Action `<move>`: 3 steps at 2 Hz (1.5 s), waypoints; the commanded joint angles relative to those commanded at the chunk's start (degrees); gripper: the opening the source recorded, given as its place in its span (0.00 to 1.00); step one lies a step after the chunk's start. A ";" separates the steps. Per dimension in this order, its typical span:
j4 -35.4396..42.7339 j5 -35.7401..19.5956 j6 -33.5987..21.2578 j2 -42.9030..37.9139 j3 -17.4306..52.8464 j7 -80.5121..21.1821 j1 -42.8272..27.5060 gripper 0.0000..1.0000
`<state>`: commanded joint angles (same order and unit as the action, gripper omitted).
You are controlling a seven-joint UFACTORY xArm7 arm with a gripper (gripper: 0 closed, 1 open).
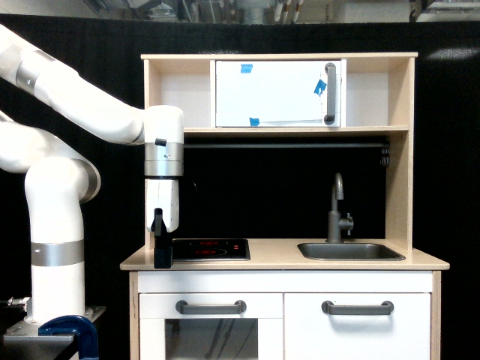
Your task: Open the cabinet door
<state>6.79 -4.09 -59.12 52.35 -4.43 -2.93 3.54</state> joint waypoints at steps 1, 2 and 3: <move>-0.76 0.00 0.74 2.02 0.18 0.05 -0.21 1.00; 1.78 2.87 4.57 -3.61 5.16 -8.51 0.70 1.00; 9.46 7.86 11.88 -18.01 5.95 -5.02 7.18 1.00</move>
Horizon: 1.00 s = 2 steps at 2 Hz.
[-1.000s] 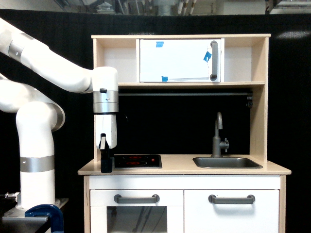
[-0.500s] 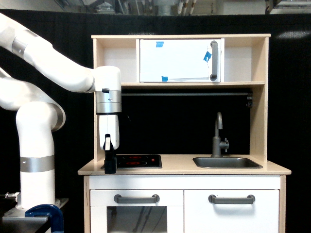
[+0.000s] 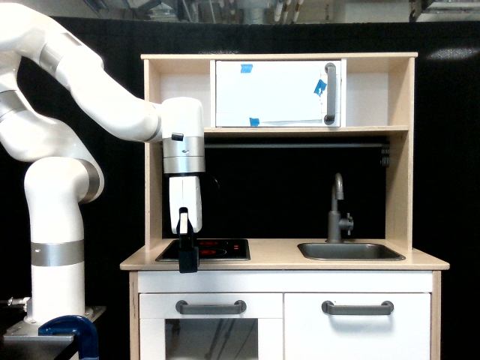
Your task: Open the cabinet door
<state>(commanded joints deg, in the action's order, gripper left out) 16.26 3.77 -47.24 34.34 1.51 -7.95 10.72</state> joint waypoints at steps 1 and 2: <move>6.62 -4.87 5.22 -9.42 3.16 0.16 -0.65 1.00; 15.73 -10.85 9.57 -20.07 2.91 -0.40 -4.92 1.00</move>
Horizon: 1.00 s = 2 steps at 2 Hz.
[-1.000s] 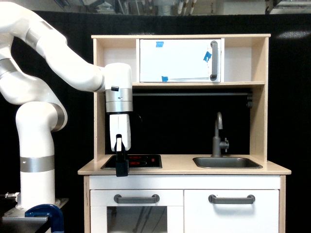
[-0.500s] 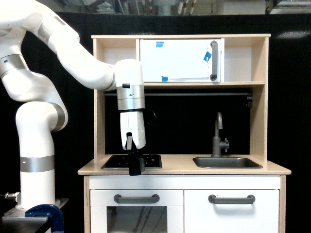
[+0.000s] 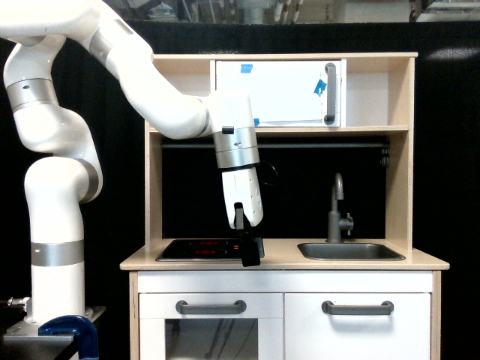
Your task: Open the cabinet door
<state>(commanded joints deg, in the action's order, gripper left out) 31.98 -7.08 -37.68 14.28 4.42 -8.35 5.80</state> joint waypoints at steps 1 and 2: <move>13.83 -5.27 -3.01 -14.10 2.34 -17.71 -1.92 1.00; 24.59 -19.30 -5.37 -23.33 1.74 -32.27 1.07 1.00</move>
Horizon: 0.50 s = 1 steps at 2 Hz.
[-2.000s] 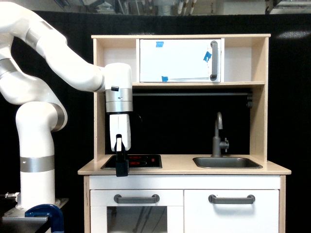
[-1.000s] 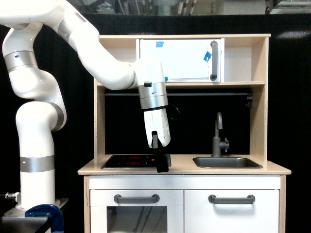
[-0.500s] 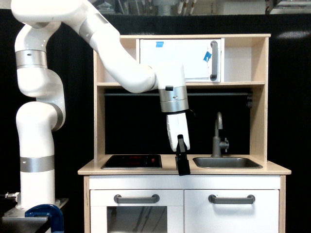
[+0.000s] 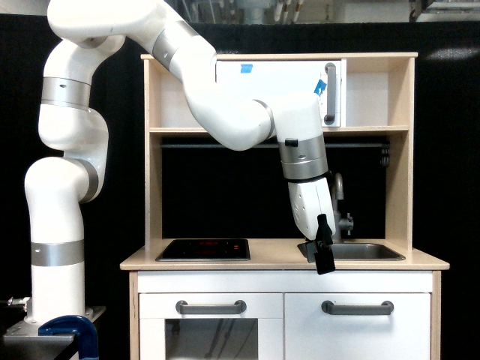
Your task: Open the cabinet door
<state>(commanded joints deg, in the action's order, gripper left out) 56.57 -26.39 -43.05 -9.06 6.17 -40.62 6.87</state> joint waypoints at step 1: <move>8.93 0.13 -4.35 -7.59 -0.03 10.50 0.13 1.00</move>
<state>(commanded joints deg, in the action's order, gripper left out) 65.50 -26.26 -47.40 -16.65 6.14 -30.12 6.99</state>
